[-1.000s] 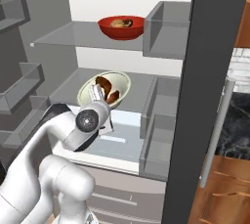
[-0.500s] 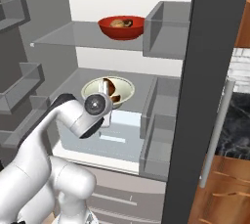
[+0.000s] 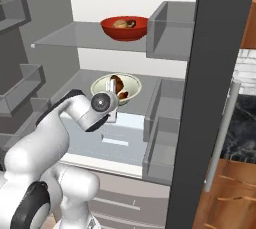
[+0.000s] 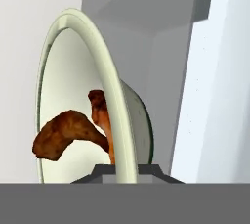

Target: Place the bowl with the onion and sweet potato on the top shelf of the fridge. Place the bowl with the chicken drumsticks on the second highest shelf of the fridge.

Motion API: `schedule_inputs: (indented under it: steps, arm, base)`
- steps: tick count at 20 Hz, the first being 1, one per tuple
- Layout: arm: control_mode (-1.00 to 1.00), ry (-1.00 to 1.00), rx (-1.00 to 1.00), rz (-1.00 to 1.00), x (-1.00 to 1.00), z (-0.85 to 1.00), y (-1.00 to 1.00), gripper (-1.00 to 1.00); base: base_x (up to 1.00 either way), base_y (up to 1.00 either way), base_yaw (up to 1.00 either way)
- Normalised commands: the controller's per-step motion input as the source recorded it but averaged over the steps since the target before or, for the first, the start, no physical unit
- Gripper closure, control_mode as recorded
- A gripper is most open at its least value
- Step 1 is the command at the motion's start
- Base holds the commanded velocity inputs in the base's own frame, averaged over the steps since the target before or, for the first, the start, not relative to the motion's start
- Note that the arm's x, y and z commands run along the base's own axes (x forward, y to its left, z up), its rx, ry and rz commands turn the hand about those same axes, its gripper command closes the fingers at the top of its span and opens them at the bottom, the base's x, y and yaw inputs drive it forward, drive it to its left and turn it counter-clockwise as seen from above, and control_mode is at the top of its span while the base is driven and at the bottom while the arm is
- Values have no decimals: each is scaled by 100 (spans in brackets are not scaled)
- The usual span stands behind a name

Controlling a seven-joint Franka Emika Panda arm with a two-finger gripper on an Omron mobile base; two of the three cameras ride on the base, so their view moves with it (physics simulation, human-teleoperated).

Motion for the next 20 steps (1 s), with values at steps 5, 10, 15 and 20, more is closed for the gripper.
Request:
schedule_inputs:
  steps: [5, 10, 15, 20]
  arm:
    - [-100, 15, 0, -6, 56, -27, 0, 100]
    - [-100, 15, 3, -3, 67, -2, -4, 100]
    - [-100, -2, 0, 0, -6, 50, 2, -100]
    - [-100, -14, -3, -5, -58, 100, 16, -100]
  base:
    - [0, 0, 0]
    - [0, 0, 0]
    - [0, 0, 0]
    - [0, 0, 0]
